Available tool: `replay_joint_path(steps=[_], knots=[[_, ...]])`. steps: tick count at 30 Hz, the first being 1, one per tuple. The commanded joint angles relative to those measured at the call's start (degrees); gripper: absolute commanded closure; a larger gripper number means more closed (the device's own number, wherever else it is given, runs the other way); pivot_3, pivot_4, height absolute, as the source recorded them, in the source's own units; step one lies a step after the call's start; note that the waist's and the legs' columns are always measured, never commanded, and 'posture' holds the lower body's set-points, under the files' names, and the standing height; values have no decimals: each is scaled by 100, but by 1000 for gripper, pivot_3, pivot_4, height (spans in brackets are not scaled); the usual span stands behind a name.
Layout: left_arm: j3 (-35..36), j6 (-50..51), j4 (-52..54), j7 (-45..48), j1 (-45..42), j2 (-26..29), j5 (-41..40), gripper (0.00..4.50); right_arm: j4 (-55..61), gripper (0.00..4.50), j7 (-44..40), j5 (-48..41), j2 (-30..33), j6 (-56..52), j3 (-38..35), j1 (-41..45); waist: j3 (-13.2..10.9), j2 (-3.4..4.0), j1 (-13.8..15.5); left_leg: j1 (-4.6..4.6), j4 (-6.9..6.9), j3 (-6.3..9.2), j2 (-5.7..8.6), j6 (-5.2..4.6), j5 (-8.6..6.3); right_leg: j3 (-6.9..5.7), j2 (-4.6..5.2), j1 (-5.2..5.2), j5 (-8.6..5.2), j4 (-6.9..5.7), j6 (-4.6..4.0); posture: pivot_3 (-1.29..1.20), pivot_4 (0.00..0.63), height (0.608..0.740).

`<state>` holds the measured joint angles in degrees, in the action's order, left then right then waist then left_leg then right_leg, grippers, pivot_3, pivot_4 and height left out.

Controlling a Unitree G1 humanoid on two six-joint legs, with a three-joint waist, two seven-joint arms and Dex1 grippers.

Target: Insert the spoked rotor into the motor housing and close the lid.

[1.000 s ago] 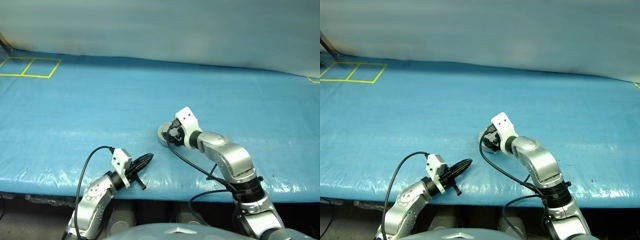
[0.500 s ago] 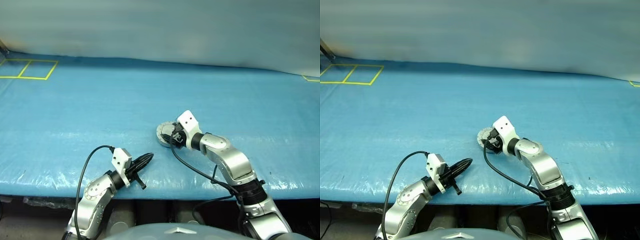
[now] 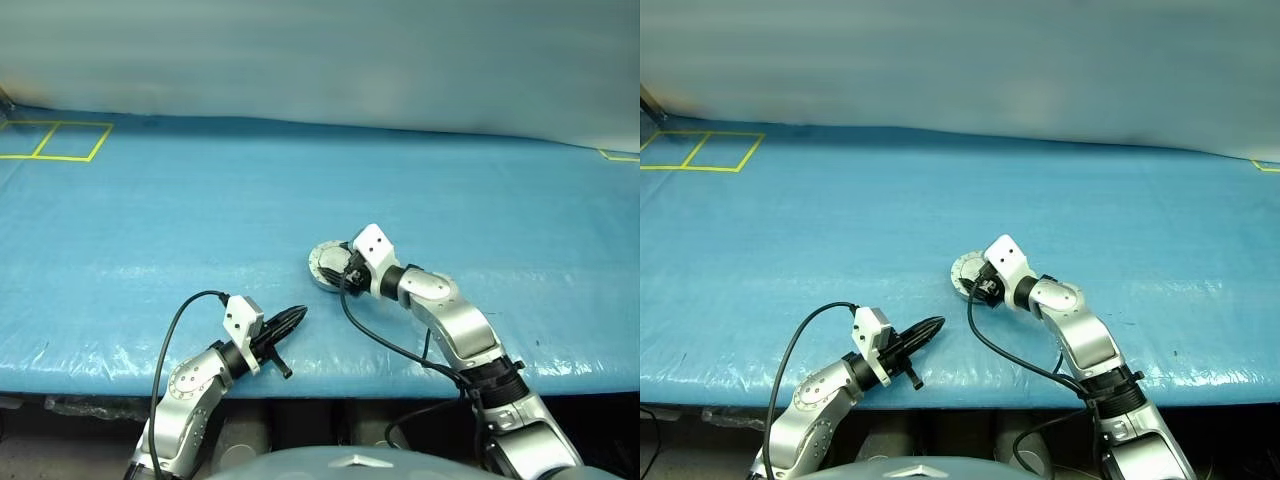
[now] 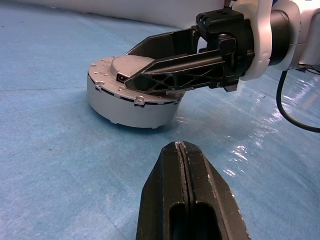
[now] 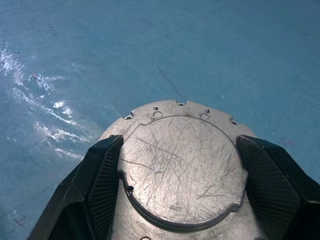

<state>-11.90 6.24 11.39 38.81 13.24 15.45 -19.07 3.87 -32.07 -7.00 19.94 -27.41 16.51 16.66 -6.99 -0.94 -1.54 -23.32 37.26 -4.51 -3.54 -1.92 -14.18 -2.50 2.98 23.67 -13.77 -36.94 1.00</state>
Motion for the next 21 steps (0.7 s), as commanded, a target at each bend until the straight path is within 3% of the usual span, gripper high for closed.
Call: replay_joint_path(steps=[1, 13, 21], knots=[[-44, -6, 77, 44, -52, -9, -6, 4500, -569, 1235, 19, 368, 110, -49, 217, -70, 0, 0, 0, 0, 0, 0, 0, 0, 0, 0, 0, 0, 0, 0, 0, 0, 150, 740], [-56, 16, 115, 30, 1, 2, -18, 4500, 321, 1235, 30, 13, 164, -2376, 84, 631, -7, 13, 48, -24, -1, -1, 3, 1, 0, -9, 16, 19, 20, 3, -33, 0, 150, 740], [-62, 21, 104, 23, -2, -34, -20, 4500, 328, 1235, -342, 272, 559, -1569, 559, 578, -16, 20, 88, -36, -8, -3, 8, -1, -1, -17, 12, 28, 16, 10, -28, 0, 150, 740]])
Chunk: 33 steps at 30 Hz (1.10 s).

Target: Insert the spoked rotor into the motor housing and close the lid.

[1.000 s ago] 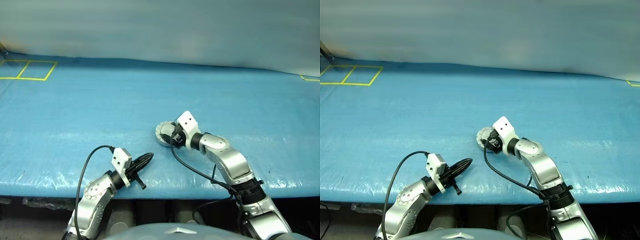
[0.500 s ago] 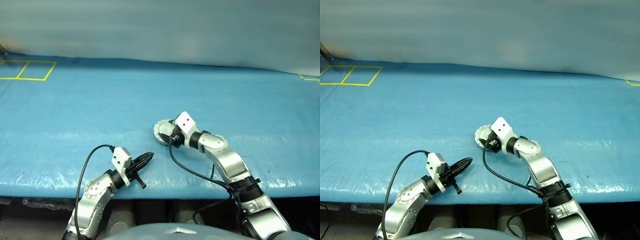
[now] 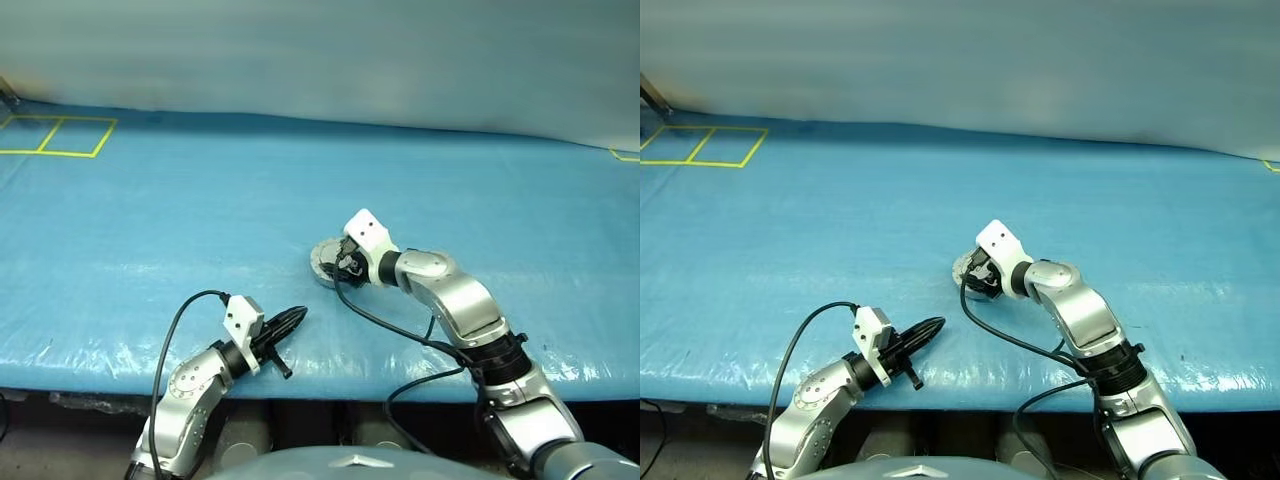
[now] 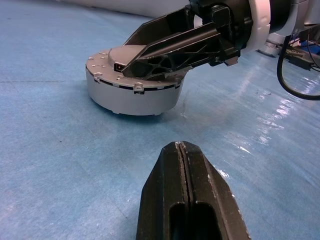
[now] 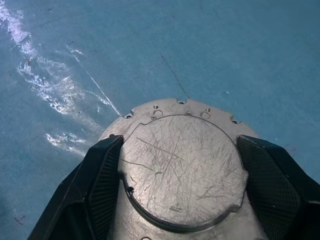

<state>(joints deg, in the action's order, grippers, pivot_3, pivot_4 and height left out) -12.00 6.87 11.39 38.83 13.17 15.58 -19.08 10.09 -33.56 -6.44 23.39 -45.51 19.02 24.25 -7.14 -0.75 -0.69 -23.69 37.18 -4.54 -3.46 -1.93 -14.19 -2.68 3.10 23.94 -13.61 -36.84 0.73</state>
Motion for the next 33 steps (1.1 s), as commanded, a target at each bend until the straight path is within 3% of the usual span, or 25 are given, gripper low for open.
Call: replay_joint_path(steps=[1, 8, 12, 19, 23, 29, 33], knots=[[-53, -41, 102, 20, 4, -50, -19, 4500, -339, 1235, -257, 238, 261, 322, 357, -188, -3, 3, 4, 0, 1, 0, 0, 0, 0, -3, -1, 0, -8, 0, 14, 0, 150, 740], [-43, -28, 100, 23, 2, -51, -22, 4500, -677, 1235, -409, 167, 150, 490, 199, -162, -2, 3, 6, 3, 1, -1, 0, 0, 0, -11, -8, -20, -13, -2, 23, 0, 150, 740], [-34, -21, 109, 26, 11, -43, -28, 4500, -804, 1235, -161, -332, -375, -336, -492, 20, -3, 2, -15, 12, 4, -1, -4, 0, 0, -10, -10, -19, -13, -4, 23, 0, 150, 740], [-40, -17, 110, 33, 9, -43, -33, 4500, -809, 1235, -391, 516, 222, 1068, 266, 40, -10, 11, -16, 13, 8, -6, -2, 0, 1, -7, -6, -8, -11, -5, 27, 0, 150, 740], [-53, -13, 105, 38, -2, -52, -33, 4500, -891, 1235, -425, 389, 180, 1026, 132, 51, -10, 11, -5, 11, 8, -6, -2, 0, 1, -6, -10, -19, -8, -6, 26, 0, 150, 740], [-69, -15, 100, 42, -9, -58, -28, 4500, -1143, 1235, -495, 632, 246, 2170, 162, 47, -12, 11, -4, 11, 11, -11, -3, -1, 1, -2, -12, -19, -7, -7, 32, 0, 150, 740], [-83, -11, 106, 43, -5, -59, -27, 4500, -1221, 1235, -586, 635, 253, 2325, 115, 51, -13, 10, 0, 1, 11, -15, -2, -1, 2, 3, -31, -19, -4, -7, 34, 0, 150, 740]])
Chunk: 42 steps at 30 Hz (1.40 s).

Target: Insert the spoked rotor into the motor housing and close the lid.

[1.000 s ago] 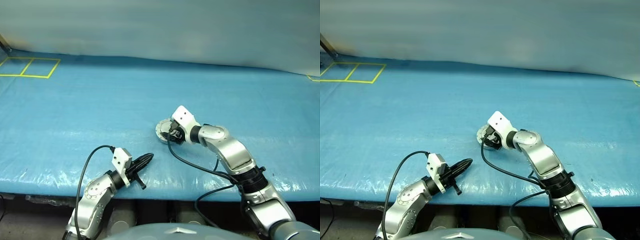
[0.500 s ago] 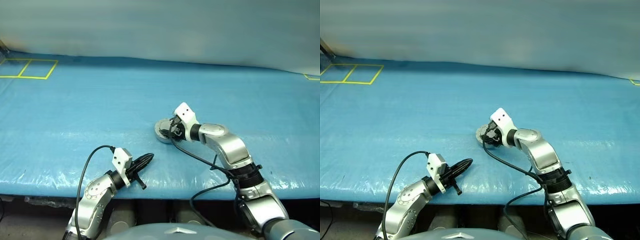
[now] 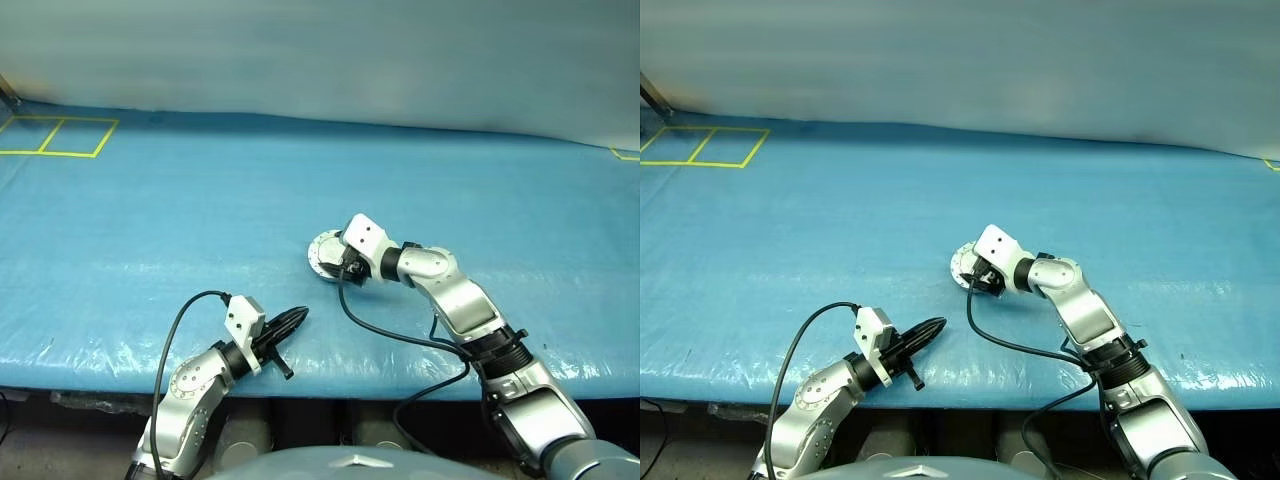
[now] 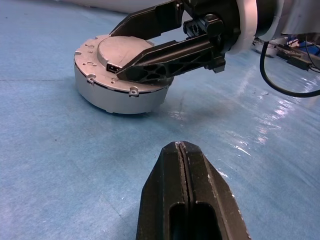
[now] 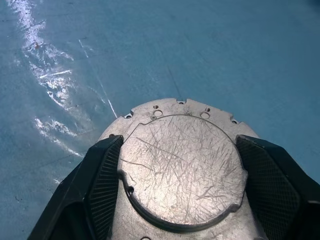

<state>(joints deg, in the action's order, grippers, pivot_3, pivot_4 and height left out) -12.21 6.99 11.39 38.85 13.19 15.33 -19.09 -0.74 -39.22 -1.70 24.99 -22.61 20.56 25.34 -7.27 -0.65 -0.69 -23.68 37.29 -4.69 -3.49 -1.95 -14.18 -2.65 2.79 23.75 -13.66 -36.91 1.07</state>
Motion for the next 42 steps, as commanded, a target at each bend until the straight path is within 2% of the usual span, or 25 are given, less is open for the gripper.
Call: replay_joint_path(steps=[1, 13, 37, 42], knots=[[-66, -20, 110, 41, -4, -33, -25, 4500, -128, 1235, -83, 173, 129, 39, -24, -50, 0, 0, 0, 0, 0, -3, -1, 0, 0, 7, -12, 0, 2, 0, -1, 0, 150, 740], [-106, -22, 111, 71, 18, -21, -32, 4500, 309, 1235, -728, -165, 293, -727, -104, 34, -3, 5, 28, -5, -2, -6, 0, -6, -4, 18, -18, 2, 15, 4, -22, 0, 150, 740], [-100, 24, 145, 65, 66, -5, -66, 4500, -574, 1235, -909, 397, 122, 1123, 29, 373, -7, 7, -3, 1, 10, -20, -4, -7, -4, 31, -29, 2, 22, -4, -9, 0, 150, 740], [-114, 26, 142, 68, 69, -17, -66, 4500, -771, 1235, -1195, 333, 111, 941, -21, 667, -10, 11, -3, 0, 20, -22, -5, -7, -4, 34, -29, 1, 26, -7, -6, 0, 150, 740]])
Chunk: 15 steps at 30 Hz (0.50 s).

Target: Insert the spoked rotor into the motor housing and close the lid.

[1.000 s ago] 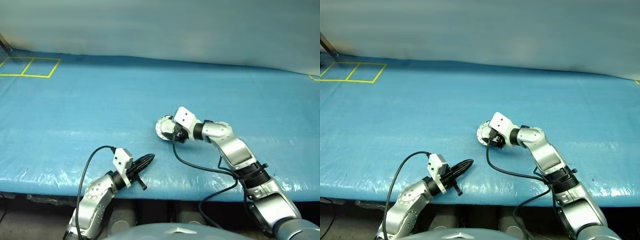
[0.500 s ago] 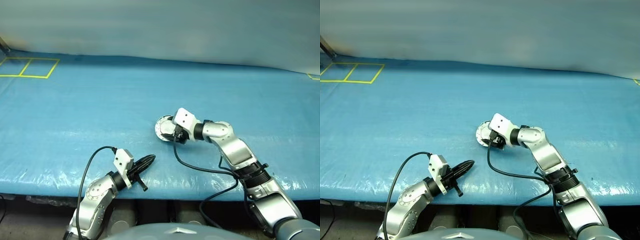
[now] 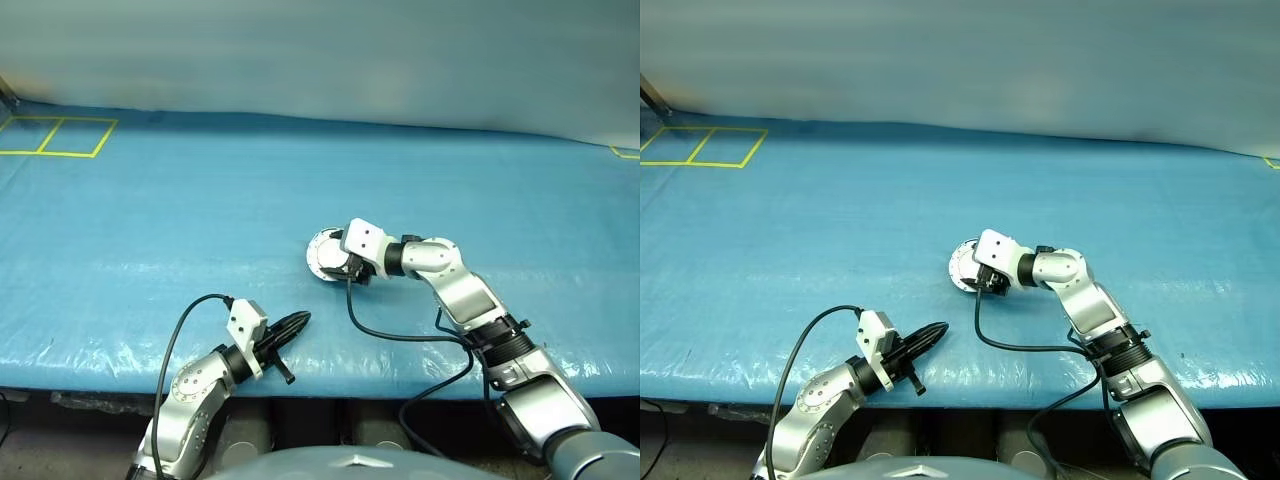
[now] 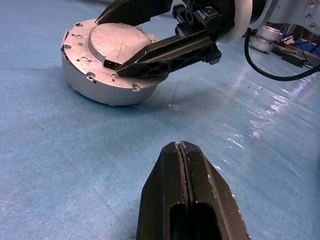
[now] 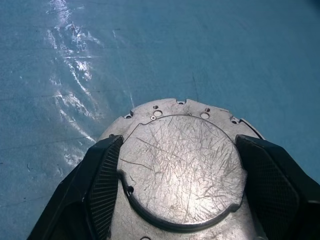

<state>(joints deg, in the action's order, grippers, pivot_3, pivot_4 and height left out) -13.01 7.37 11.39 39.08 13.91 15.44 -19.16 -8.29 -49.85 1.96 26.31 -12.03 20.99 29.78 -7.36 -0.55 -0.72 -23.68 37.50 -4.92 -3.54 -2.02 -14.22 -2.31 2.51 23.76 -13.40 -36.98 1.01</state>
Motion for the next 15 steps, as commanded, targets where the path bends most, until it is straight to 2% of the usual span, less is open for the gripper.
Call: replay_joint_path(steps=[1, 9, 15], knots=[[-37, -12, 138, 46, -8, -32, -60, 4500, -21, 1235, -193, -84, -32, -317, -86, 279, 0, 0, 2, 0, 1, 0, 0, 0, 0, 1, 0, 0, 1, 0, 0, 0, 150, 740], [-32, -45, 117, 23, -11, -77, -51, 4500, 249, 1235, -485, -665, -205, -2294, -215, 370, 0, 1, 11, -2, 1, 4, 1, -3, -2, 0, 3, -1, 1, -3, -4, 0, 150, 740], [-25, -55, 96, 15, -35, -118, -46, 4500, 477, 1235, -233, -1084, -473, -3335, -448, 108, 2, 3, 0, 0, 0, 2, 1, -5, -3, 0, 5, -2, 1, -3, -4, 0, 150, 740]])
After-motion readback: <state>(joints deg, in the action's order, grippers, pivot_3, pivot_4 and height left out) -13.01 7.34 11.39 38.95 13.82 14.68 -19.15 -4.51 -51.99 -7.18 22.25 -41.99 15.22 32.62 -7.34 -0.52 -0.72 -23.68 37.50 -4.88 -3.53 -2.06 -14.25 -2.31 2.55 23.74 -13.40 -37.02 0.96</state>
